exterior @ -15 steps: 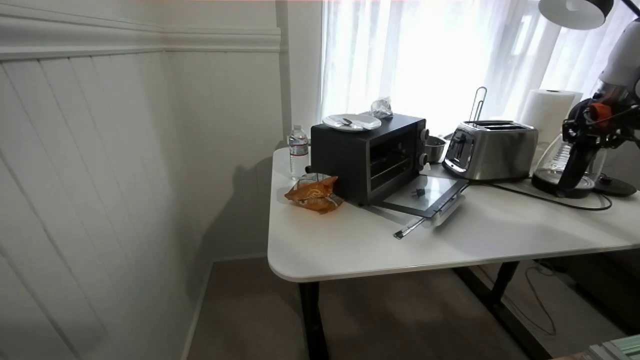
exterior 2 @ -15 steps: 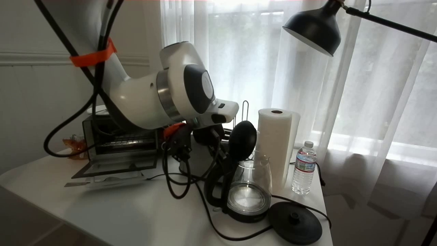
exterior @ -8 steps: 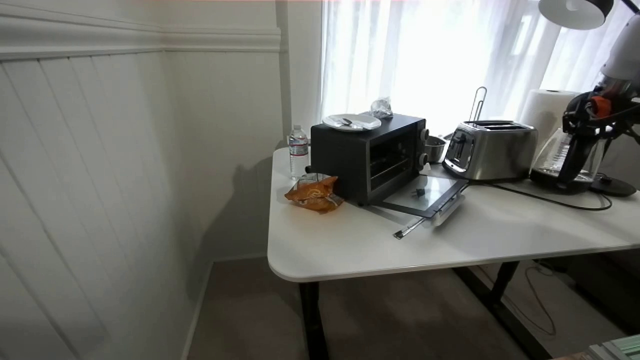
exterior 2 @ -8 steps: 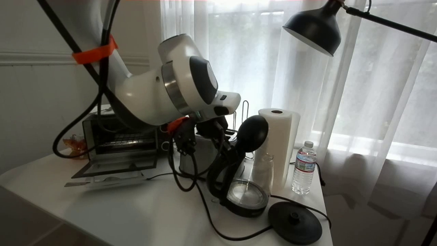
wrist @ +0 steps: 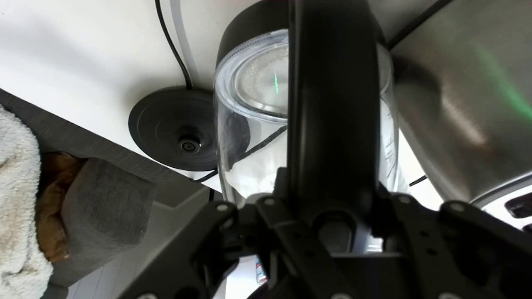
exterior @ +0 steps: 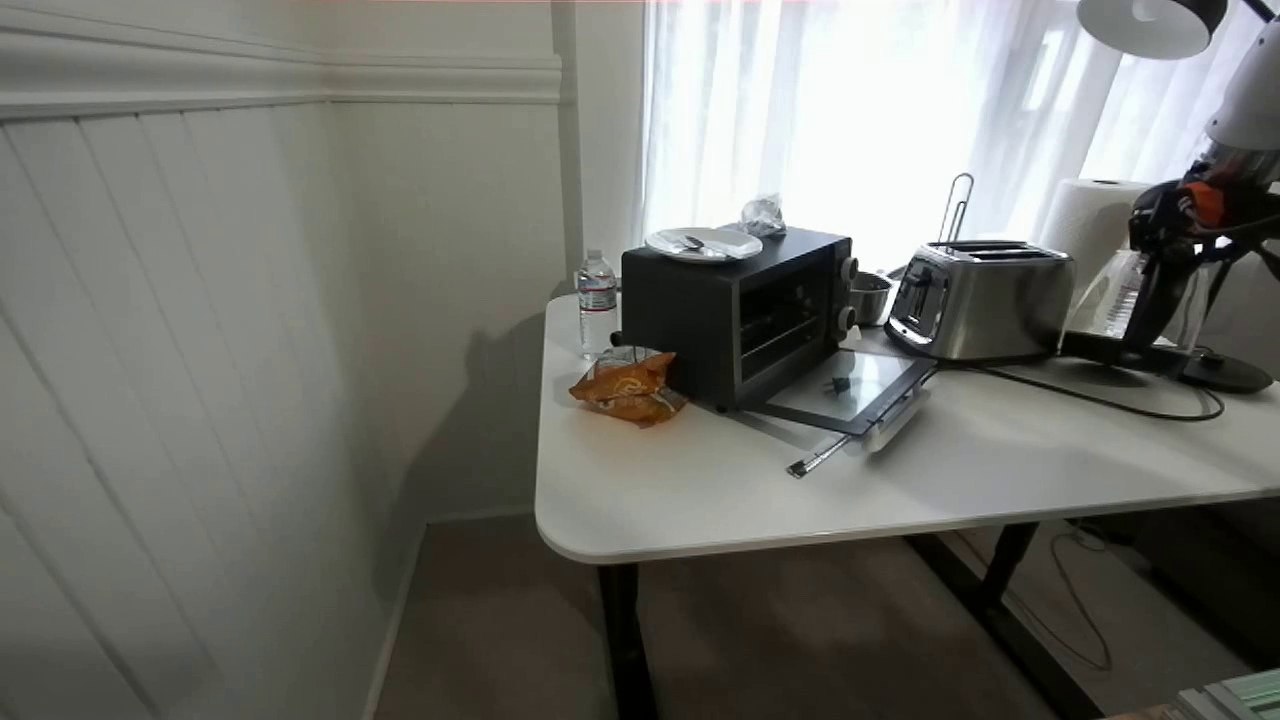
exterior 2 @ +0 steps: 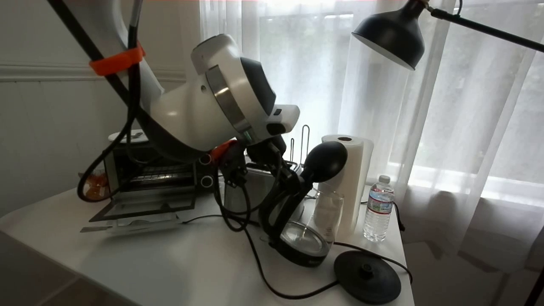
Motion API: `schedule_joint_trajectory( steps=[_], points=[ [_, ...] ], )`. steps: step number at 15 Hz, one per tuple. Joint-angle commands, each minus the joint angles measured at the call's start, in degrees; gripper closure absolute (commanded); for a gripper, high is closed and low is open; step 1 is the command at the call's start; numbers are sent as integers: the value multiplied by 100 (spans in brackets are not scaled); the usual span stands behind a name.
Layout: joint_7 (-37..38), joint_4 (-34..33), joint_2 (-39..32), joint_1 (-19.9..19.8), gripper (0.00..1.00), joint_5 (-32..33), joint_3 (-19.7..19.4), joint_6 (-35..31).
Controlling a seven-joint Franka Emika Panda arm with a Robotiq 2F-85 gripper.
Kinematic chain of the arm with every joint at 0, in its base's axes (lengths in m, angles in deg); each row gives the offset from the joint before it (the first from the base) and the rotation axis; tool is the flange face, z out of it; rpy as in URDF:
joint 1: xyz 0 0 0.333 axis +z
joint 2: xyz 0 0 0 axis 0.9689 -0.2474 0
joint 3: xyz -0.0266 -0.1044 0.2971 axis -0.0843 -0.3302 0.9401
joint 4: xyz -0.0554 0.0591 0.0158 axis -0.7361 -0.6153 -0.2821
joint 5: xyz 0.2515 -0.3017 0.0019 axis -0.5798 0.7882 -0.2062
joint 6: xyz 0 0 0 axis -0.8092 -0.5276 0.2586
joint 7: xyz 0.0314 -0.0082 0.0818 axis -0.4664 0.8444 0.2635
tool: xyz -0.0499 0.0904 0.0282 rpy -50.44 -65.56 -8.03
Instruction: Put the kettle on its electric base
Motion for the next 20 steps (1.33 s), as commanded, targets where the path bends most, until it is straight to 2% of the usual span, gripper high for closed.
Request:
schedule_joint_trajectory(
  steps=[1, 10, 19, 20],
  points=[
    [272, 35, 183, -35, 83, 236, -27, 8],
    [-63, 263, -18, 16, 83, -142, 5, 175],
    [-808, 522, -191, 78, 83, -1101, 154, 139],
    [-867, 512, -174, 77, 33, -1184, 163, 162]
  ],
)
